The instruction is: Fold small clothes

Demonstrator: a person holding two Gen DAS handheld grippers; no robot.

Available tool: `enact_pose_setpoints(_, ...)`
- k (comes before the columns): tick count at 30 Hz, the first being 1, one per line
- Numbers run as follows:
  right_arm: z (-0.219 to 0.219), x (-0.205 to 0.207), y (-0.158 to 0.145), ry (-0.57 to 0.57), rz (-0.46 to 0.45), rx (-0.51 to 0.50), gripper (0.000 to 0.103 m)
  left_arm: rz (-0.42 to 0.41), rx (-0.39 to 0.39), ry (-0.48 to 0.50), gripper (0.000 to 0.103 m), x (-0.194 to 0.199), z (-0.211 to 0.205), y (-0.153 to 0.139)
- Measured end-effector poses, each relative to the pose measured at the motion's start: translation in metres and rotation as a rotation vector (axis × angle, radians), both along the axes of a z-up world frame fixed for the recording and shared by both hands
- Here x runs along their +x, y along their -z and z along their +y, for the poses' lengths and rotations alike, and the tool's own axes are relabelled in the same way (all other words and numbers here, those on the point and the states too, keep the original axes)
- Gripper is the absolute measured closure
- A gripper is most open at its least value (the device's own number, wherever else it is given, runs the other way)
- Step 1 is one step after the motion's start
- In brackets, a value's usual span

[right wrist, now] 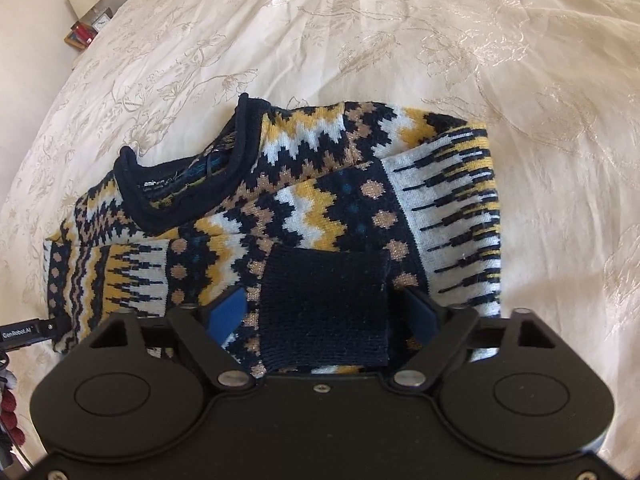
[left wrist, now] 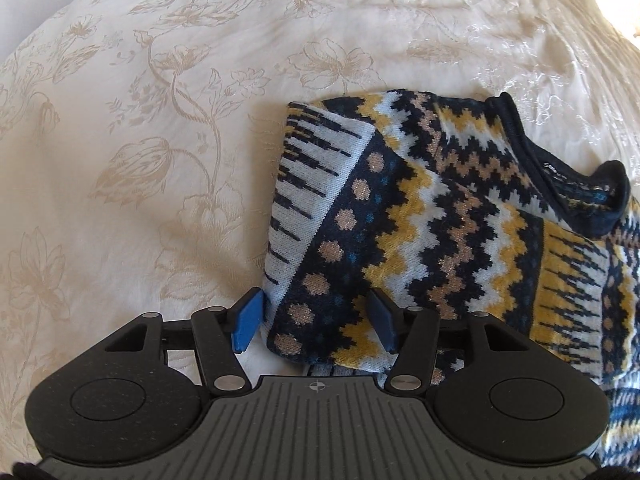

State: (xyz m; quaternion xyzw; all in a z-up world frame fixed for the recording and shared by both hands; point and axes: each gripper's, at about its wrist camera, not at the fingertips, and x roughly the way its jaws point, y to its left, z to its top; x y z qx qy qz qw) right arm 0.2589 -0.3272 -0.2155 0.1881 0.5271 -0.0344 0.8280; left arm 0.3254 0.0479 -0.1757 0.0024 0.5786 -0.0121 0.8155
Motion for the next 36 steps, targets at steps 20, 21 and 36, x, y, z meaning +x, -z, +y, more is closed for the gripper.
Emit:
enact_pose_setpoints(20,0.018,-0.010,-0.085,-0.138,-0.198,-0.064,0.093,-0.124,-0.040,0.007,0.048,-0.007,-0.001,-0.043)
enact_pose_setpoints(21,0.011,-0.008,-0.081,-0.112,-0.182,-0.069,0.093,-0.130,-0.042,0.009,0.048,-0.005,-0.002,-0.044)
enact_pose_setpoints(36,-0.018,0.000,-0.001,-0.011,0.039,-0.189,0.058,-0.033,0.022,-0.002,0.031,0.018,-0.003,0.009)
